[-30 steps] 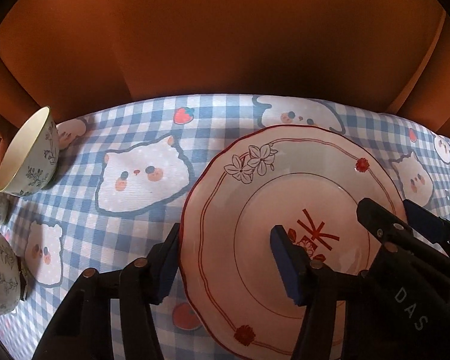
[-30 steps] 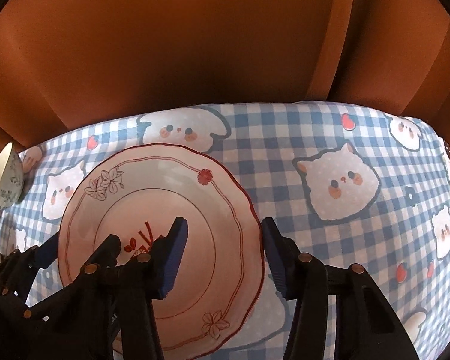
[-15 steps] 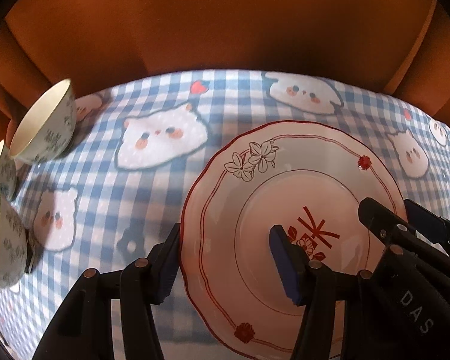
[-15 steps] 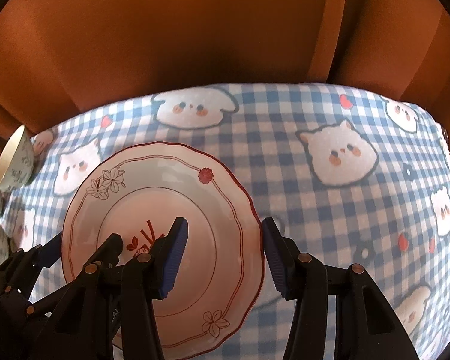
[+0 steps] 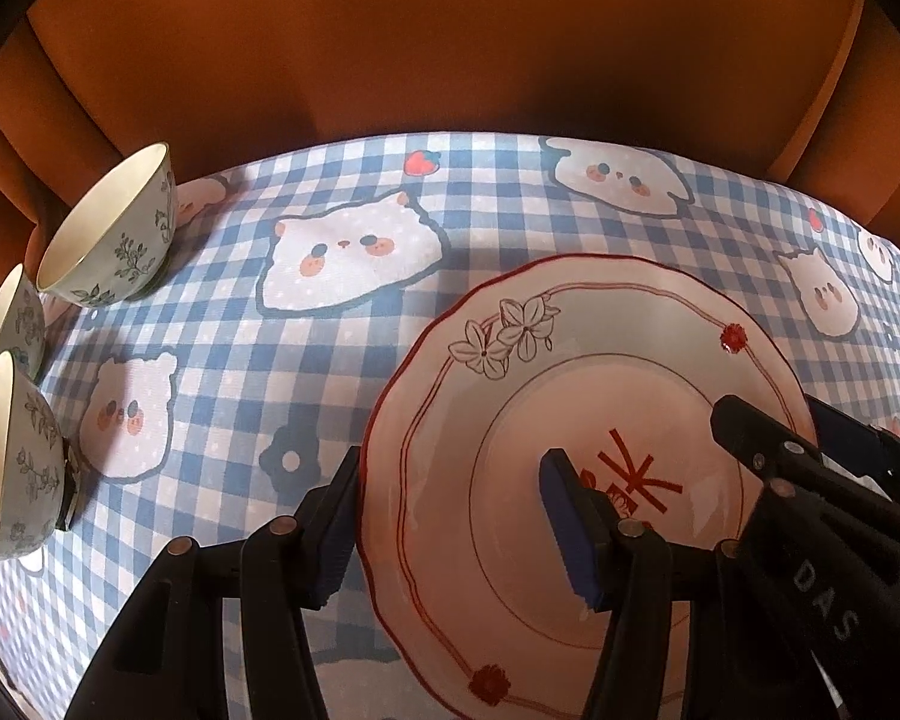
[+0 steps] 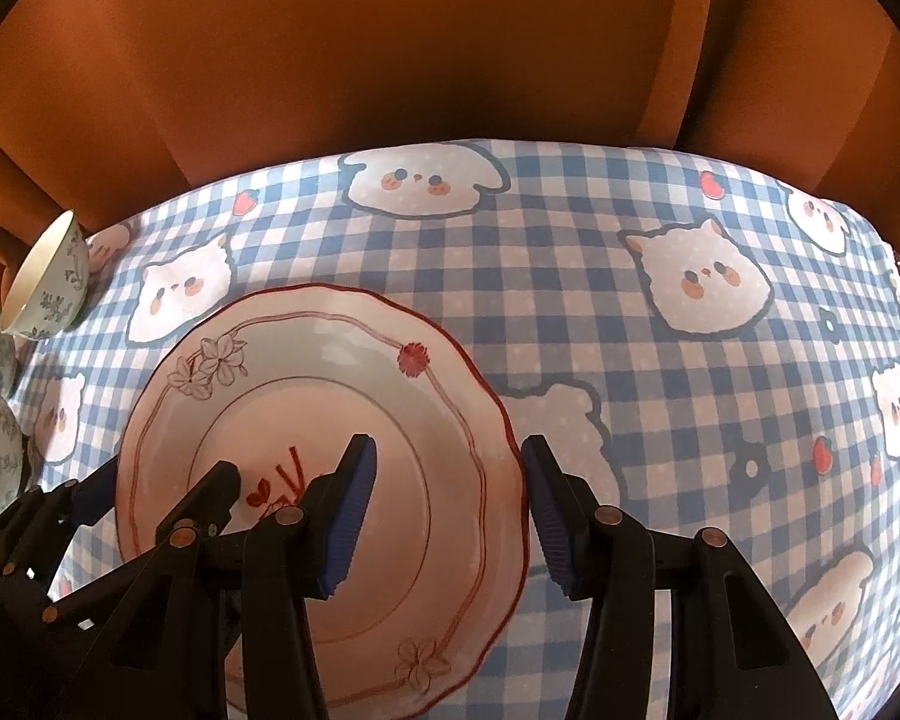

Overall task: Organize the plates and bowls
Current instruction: 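Move both tools to the small red-rimmed plate and grip its rim, then lift the red-rimmed plate with both tools and carry it over the yellow-flower stack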

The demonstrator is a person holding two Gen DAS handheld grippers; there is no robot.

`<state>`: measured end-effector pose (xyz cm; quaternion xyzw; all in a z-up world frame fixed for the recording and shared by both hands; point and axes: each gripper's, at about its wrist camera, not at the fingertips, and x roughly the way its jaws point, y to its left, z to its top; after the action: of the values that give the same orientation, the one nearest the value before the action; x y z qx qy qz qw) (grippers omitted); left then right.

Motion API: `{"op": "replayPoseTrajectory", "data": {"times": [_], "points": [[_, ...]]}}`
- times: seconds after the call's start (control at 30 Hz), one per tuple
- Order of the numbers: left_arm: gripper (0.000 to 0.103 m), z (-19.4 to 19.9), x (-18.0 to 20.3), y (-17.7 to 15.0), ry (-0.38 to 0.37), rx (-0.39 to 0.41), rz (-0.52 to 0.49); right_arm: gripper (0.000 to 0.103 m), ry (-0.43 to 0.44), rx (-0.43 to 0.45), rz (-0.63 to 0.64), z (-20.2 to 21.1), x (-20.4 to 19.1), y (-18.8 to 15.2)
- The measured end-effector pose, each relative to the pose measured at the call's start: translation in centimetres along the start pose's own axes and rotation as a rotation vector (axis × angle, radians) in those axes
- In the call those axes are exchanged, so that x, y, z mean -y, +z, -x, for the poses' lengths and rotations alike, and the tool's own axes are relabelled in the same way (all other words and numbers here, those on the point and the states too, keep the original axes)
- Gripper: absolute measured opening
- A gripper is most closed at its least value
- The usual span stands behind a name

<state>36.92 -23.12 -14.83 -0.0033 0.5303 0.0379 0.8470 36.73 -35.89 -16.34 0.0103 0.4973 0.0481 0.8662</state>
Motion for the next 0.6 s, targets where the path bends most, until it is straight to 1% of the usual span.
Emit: {"op": "replayPoseTrajectory", "data": {"times": [0.07, 0.2, 0.33, 0.6], "points": [[0.060, -0.2, 0.1, 0.2, 0.005, 0.004, -0.006, 0.048, -0.005, -0.002, 0.002, -0.5, 0.0, 0.3], [0.060, -0.3, 0.3, 0.5, 0.016, 0.001, -0.007, 0.048, -0.019, -0.003, 0.007, -0.9, -0.3, 0.6], [0.060, 0.0, 0.3, 0.3, 0.006, -0.008, -0.006, 0.048, -0.028, -0.012, 0.013, -0.8, -0.4, 0.7], [0.060, 3.5, -0.1, 0.4, 0.001, 0.041, -0.002, 0.048, -0.036, 0.025, 0.018, 2.3, -0.7, 1.0]]}}
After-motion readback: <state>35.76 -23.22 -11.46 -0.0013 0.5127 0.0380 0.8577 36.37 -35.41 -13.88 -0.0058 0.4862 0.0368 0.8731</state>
